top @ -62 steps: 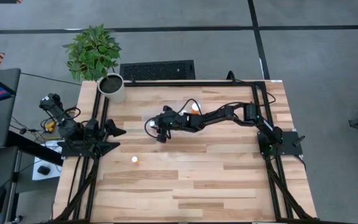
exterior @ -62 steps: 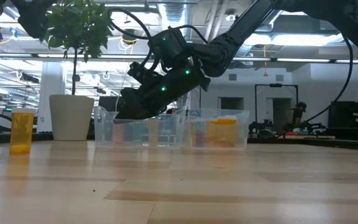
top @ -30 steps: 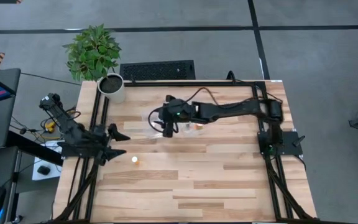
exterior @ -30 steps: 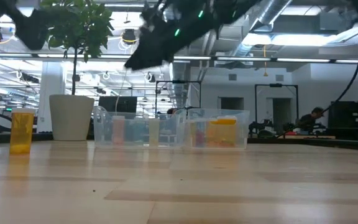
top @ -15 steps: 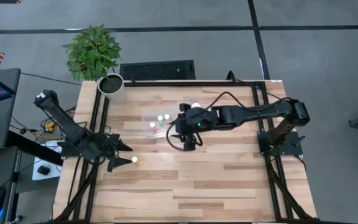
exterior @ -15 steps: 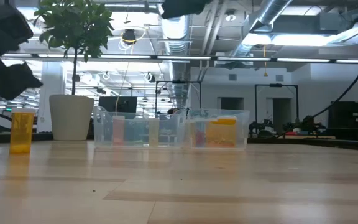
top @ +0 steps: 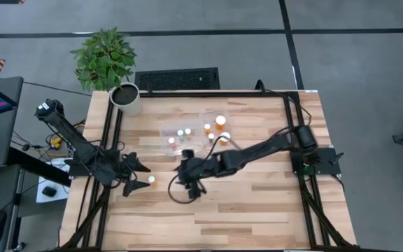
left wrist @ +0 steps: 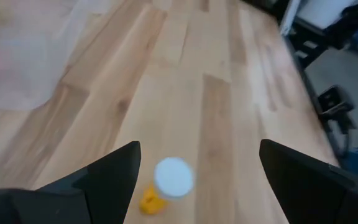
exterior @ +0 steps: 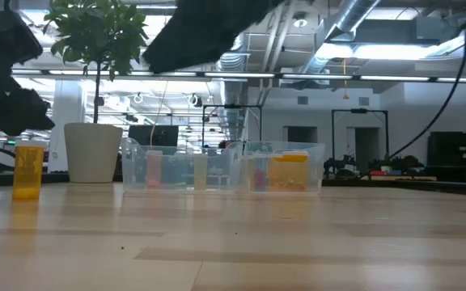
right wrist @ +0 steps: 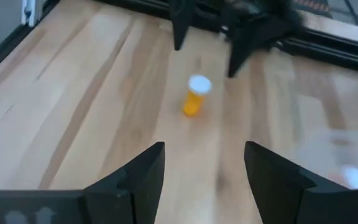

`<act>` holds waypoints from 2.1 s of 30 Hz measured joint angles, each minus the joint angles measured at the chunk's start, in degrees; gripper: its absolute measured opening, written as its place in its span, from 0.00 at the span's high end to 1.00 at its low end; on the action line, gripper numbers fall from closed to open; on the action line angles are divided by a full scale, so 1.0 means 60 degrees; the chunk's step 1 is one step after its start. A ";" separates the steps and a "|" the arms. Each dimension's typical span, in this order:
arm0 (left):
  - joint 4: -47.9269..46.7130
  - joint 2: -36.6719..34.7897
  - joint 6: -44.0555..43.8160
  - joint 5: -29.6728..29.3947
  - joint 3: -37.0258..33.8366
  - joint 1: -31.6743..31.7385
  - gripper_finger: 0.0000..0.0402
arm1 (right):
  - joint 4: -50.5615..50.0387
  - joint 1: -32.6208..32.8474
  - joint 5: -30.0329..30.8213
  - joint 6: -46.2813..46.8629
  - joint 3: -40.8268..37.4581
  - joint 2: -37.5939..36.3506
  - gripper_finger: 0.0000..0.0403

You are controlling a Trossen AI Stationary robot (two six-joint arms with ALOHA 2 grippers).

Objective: Pick and place medicine bottles into bin by pill shape (circle, oval)
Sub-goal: Put the orange tablet bottle into the left transparent bin

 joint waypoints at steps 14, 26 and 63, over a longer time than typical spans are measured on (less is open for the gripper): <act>-0.0298 -0.0792 0.2189 -0.0149 0.1611 0.0004 0.20 | 0.2322 0.0506 0.0009 0.0035 0.2619 0.3408 0.44; -0.0350 -0.0803 0.4080 -0.0614 0.2691 0.0002 0.20 | 0.2450 0.0153 0.0080 0.0172 0.4296 0.4882 0.44; -0.0354 -0.0796 0.3799 -0.0804 0.2691 0.0004 0.20 | 0.2320 -0.0248 0.0036 0.0586 0.4284 0.5048 0.44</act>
